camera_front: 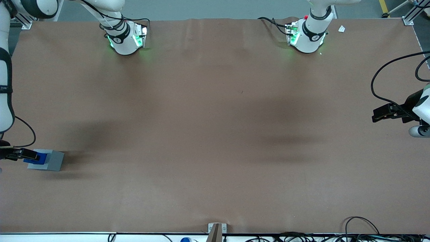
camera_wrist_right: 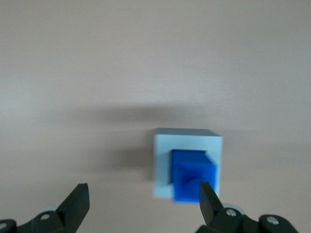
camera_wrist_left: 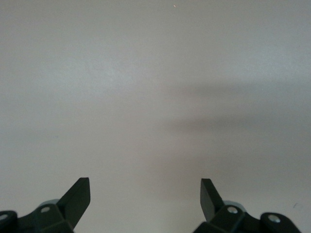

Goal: Insert blue part into gray base with right arm
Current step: 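Open the right gripper and raise it away from the base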

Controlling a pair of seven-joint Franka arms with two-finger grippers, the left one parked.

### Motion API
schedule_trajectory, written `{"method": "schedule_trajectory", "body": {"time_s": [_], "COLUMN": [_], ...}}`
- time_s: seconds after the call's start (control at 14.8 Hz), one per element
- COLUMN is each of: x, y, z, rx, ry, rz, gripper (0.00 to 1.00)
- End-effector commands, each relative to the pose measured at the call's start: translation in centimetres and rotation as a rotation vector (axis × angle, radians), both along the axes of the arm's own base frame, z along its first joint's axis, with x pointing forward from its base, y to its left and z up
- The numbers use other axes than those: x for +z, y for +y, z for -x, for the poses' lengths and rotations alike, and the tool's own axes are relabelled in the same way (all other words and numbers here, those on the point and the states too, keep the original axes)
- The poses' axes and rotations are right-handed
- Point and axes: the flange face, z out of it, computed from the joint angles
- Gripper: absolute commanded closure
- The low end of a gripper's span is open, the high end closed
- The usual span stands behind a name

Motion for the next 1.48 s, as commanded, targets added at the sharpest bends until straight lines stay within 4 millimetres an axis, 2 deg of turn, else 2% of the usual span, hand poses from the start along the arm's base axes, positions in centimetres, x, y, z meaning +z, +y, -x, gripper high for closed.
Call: {"method": "schedule_trajectory", "body": {"time_s": [0.0,0.13,0.27,0.47,0.61,1.01,1.21,1.42], "x": [5.8,9.1,11.6,14.5,16.6,20.5,21.6,23.8], "y": [3.9,8.2,11.9,15.9,17.6,18.4,18.7,19.3], "z": [1.6,2.3,3.5,6.2,8.0,14.2,15.3,15.2], "rx": [-0.013,-0.014,-0.020,-0.050,-0.060,-0.054,-0.038,-0.020], "ry": [0.007,0.000,-0.019,-0.041,-0.059,-0.085,-0.052,-0.066], "rz": [-0.012,-0.016,-0.016,-0.020,-0.019,-0.015,-0.009,-0.001], "gripper": [0.00,0.00,0.00,0.00,0.00,0.00,0.00,0.00]}}
